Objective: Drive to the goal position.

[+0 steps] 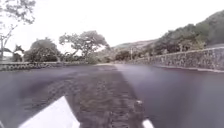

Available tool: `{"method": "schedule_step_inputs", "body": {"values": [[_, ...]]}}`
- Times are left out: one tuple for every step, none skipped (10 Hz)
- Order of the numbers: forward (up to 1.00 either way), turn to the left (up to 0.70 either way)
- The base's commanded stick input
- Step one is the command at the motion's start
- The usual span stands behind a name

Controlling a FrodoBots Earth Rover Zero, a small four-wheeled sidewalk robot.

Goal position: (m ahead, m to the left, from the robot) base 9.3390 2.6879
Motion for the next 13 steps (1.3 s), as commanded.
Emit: {"method": "schedule_step_inputs", "body": {"values": [[0.85,-0.34],[0.85,-0.28],[0.85,0.0],[0.85,0.0],[0.85,0.0],[0.85,0.0],[0.85,0.0],[0.85,0.0],[0.85,0.0],[0.85,0.0],[0.85,0.0],[0.85,0.0],[0.85,0.0]]}}
